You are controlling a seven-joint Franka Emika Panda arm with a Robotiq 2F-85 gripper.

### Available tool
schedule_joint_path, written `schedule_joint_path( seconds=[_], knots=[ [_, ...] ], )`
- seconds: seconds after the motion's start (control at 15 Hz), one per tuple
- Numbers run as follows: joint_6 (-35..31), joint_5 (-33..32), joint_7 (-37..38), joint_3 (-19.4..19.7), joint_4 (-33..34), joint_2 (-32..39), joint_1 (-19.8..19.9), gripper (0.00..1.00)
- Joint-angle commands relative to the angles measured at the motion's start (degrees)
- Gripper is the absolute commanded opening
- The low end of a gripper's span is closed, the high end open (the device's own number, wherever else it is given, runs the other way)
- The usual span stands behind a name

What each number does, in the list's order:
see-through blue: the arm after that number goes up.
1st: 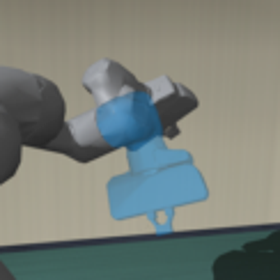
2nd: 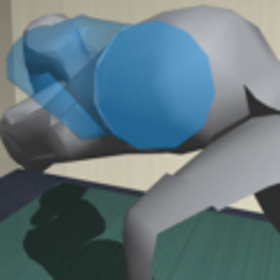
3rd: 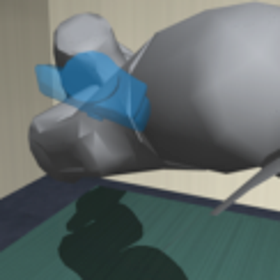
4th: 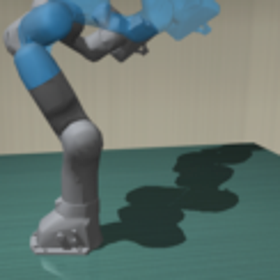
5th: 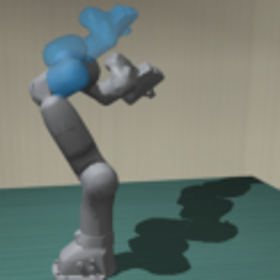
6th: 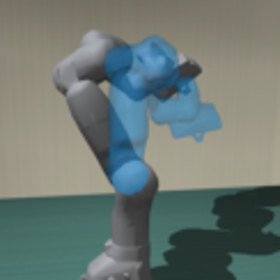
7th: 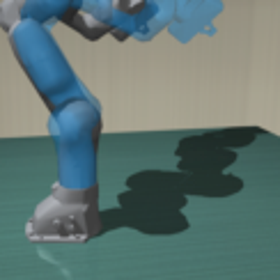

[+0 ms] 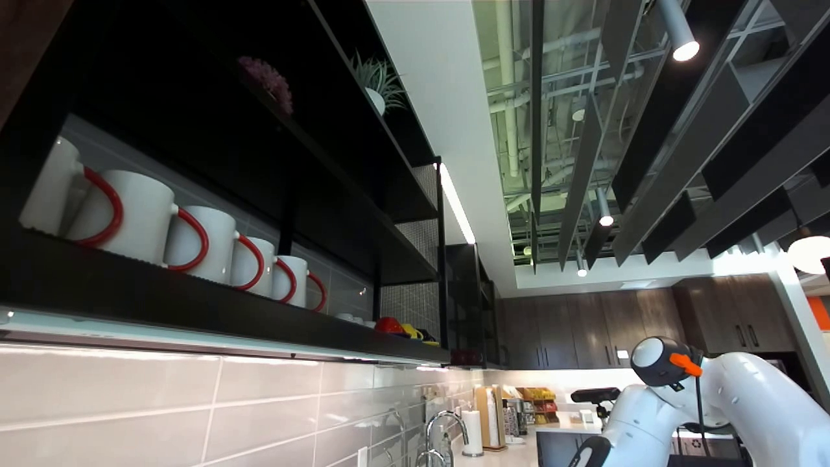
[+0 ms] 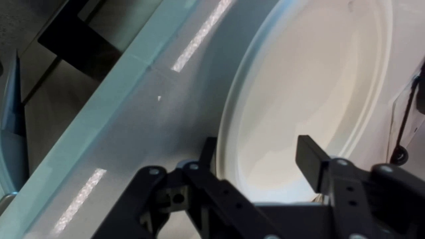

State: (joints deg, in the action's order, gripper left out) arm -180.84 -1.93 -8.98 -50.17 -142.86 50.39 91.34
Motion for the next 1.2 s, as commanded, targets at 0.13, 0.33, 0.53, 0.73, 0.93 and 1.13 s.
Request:
schedule_joint_path(
  seconds=[0.13,0.33,0.53,0.73,0.93,1.13],
  knots=[
    [4.4,-1.9,-3.0,-3.5,2.6,7.5,5.7,0.19],
    [6.8,-1.5,-4.5,-4.6,3.4,9.7,7.7,0.01],
    [9.5,-0.9,-5.7,-5.6,4.3,11.3,9.7,0.0],
    [11.5,-0.4,-6.7,-7.3,4.1,12.0,12.4,0.0],
    [12.6,-0.2,-7.3,-9.3,2.8,11.4,15.2,0.01],
    [12.9,-0.1,-7.6,-12.4,0.5,10.1,18.7,0.01]
  ],
)
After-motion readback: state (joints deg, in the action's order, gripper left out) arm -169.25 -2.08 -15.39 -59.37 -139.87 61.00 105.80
